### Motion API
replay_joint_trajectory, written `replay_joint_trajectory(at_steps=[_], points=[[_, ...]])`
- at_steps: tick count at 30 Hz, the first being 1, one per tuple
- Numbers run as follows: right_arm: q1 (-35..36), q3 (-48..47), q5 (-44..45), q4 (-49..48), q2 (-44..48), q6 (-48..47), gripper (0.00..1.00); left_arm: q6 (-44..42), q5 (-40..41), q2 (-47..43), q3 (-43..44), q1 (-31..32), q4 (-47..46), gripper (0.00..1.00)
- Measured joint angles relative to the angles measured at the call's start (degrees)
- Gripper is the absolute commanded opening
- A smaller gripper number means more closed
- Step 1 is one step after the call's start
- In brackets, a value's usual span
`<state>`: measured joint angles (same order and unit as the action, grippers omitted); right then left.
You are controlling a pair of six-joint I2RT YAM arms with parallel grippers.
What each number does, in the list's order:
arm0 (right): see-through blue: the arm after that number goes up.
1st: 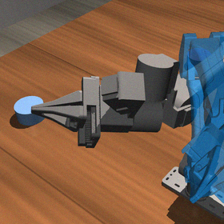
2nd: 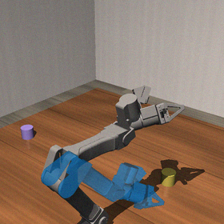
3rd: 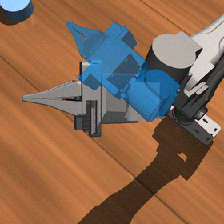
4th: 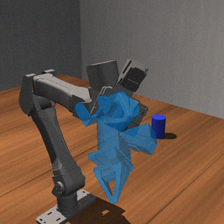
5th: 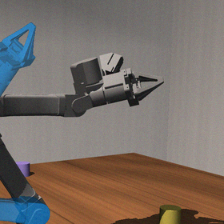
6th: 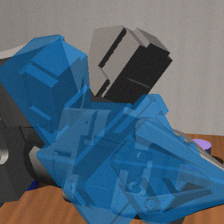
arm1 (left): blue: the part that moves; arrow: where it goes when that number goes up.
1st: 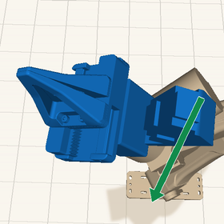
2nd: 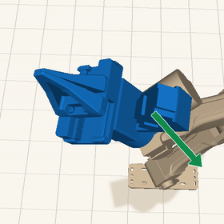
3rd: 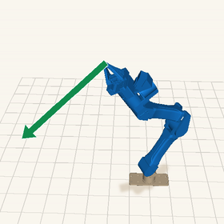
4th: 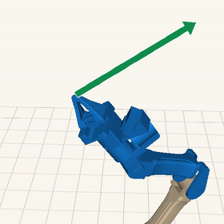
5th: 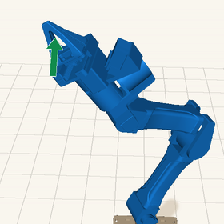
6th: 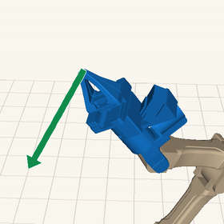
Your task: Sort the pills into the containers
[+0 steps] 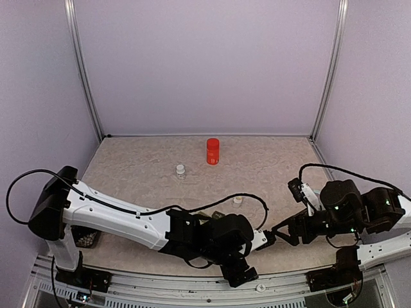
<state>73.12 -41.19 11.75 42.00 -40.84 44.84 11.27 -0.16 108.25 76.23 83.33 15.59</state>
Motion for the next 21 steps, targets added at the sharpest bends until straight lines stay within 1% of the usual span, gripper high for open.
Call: replay_joint_trajectory(at_steps=[3,7,8,11,14,17,21], points=[[0.00,-1.11,3.30,3.34,1.44,2.69,0.74,-3.76,-1.53,3.34,3.39,0.94,2.49,0.84],[0.00,-1.18,5.66,5.53,1.64,4.33,0.74,-7.85,-3.26,7.67,7.87,1.40,5.46,0.78],[0.00,-1.18,6.56,6.60,1.55,4.57,0.74,-10.32,-2.43,11.28,11.34,2.67,7.39,0.72],[0.00,-1.18,6.91,6.69,1.84,4.57,0.74,-11.19,-1.70,12.28,12.48,3.37,9.33,0.66],[0.00,-1.18,7.58,7.26,3.02,4.57,0.74,-12.22,-0.61,15.45,15.91,4.37,9.79,0.65],[0.00,-1.18,7.98,7.69,3.76,4.57,0.74,-13.14,-0.28,16.17,16.20,5.05,10.34,0.64],[0.00,-1.18,8.50,7.72,4.59,4.57,0.74,-13.99,0.70,17.90,19.21,5.97,12.02,0.60]])
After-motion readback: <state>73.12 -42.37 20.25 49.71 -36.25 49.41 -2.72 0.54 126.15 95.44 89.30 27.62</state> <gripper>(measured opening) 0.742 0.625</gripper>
